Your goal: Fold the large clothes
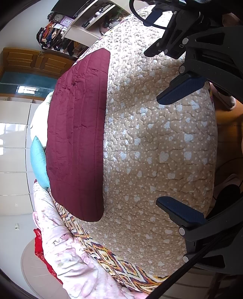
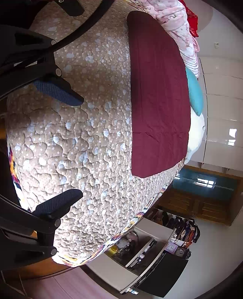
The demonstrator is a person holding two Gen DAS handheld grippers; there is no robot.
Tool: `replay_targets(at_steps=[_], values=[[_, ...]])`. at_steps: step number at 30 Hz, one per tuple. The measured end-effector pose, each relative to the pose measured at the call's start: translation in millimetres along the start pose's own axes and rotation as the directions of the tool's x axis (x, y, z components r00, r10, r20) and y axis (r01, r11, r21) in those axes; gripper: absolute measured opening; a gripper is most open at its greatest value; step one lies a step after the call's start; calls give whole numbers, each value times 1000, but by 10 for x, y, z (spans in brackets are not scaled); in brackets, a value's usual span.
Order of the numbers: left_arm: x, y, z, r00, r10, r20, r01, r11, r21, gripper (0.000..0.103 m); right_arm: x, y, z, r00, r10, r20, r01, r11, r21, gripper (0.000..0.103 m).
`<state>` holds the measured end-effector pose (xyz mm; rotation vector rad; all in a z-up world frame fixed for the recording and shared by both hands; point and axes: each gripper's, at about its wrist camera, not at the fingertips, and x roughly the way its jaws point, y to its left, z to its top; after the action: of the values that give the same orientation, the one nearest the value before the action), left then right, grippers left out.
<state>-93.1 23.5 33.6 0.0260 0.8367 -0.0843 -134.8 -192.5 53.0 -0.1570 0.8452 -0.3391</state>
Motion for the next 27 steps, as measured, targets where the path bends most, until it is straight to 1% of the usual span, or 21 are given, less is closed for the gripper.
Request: replay_targets(at_steps=[8,15,27], values=[[-2,6,-7,1000,-1,6,1,1000,-1,98,0,-2,-5,1000,5,-6,-5,1000,1,93],[-84,-28,-12,999,7,50,-8,1000,18,98,-2,9,-6,1000,10,-5,-10,1000,1,93],[-31,38,-24,1000,7,16,-6,1000,-7,98,-9,61,-12,1000,25,-5,-25,1000,-14,93]])
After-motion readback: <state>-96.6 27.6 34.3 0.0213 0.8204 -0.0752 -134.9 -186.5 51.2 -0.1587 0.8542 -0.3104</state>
